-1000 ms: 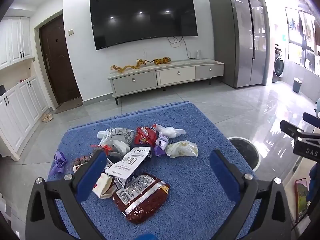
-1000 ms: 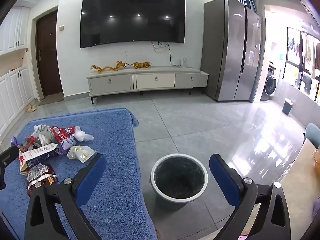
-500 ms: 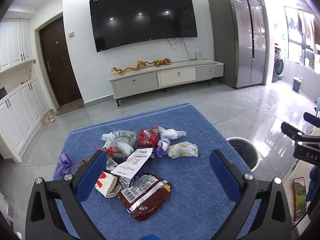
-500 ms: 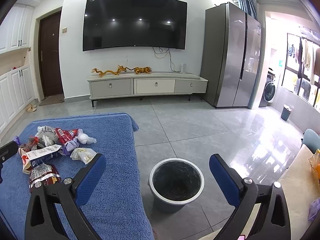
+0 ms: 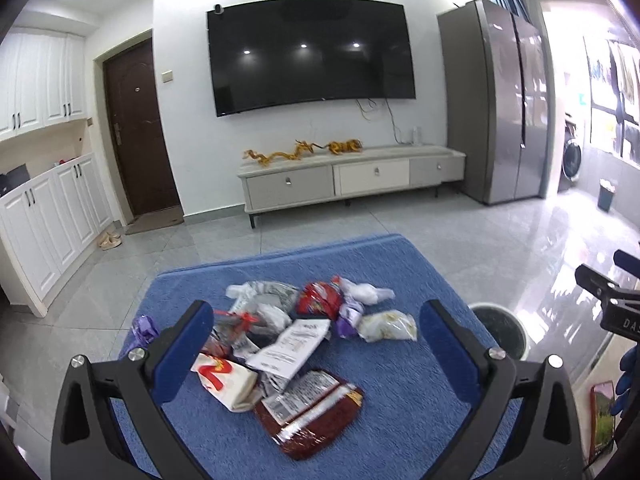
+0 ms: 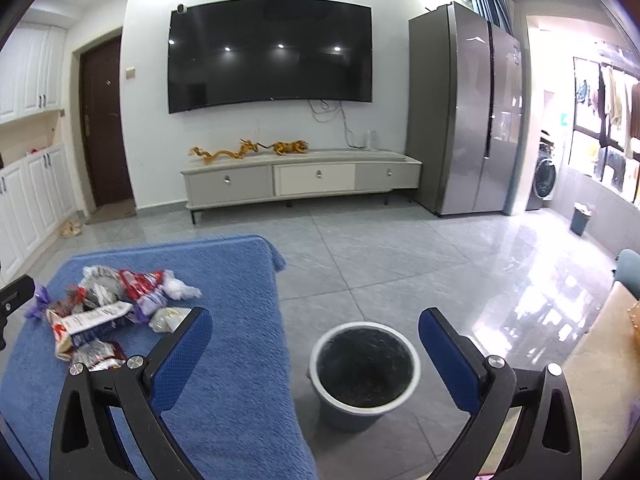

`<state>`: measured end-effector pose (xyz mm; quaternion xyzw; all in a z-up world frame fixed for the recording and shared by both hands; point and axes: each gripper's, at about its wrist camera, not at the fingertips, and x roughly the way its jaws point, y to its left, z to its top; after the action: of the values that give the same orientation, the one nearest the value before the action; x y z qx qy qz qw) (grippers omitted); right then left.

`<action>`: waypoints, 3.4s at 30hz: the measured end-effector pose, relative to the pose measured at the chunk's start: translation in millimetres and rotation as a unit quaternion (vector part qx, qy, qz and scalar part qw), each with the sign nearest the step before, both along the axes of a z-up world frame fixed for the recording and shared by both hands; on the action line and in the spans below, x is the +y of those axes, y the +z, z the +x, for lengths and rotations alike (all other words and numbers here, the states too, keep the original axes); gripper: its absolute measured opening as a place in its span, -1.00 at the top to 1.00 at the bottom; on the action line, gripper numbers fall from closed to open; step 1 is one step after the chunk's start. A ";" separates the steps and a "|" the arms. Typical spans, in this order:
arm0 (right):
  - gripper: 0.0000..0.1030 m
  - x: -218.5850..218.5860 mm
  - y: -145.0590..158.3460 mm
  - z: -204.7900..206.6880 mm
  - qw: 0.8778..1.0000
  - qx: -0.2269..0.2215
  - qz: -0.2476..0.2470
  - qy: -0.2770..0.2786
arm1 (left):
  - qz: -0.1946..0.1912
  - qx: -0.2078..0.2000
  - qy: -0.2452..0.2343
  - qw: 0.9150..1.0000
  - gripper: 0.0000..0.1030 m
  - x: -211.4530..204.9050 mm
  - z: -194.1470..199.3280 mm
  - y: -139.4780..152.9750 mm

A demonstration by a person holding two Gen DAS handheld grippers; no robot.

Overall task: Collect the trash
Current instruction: 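Move both tools toward the trash pile on the blue rug, then grasp the white milk carton with the left tool while the right grasps the clear snack bag, then carry both items over the bin and open both tools to drop them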

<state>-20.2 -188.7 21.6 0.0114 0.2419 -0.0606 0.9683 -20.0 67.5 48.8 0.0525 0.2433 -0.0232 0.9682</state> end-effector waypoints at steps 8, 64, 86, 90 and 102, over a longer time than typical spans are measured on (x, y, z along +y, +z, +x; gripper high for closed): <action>-1.00 25.2 14.0 15.5 0.998 -0.026 -0.006 0.051 | 0.020 0.005 0.047 0.999 -1.00 50.9 9.7 3.6; 0.61 88.1 -111.6 115.4 0.939 0.140 0.111 0.295 | 0.003 0.221 -0.041 0.974 -0.13 49.5 107.1 -95.7; 0.61 -176.2 -122.4 142.1 0.956 0.152 0.249 0.012 | -0.019 0.297 -0.243 0.923 -0.13 -238.5 211.8 -111.1; 0.54 -206.5 -157.7 162.9 0.942 0.192 0.274 -0.033 | -0.021 0.336 -0.236 0.911 -0.14 -279.5 238.9 -148.7; -0.04 -236.4 -191.4 185.9 0.929 0.217 0.286 -0.087 | -0.099 0.339 -0.238 0.905 -0.17 -304.1 264.0 -168.4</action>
<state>165.7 -425.1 -169.8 0.2954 0.4510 -0.0734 0.8390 243.9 -236.6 -119.6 0.0019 0.5337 -0.2935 0.7931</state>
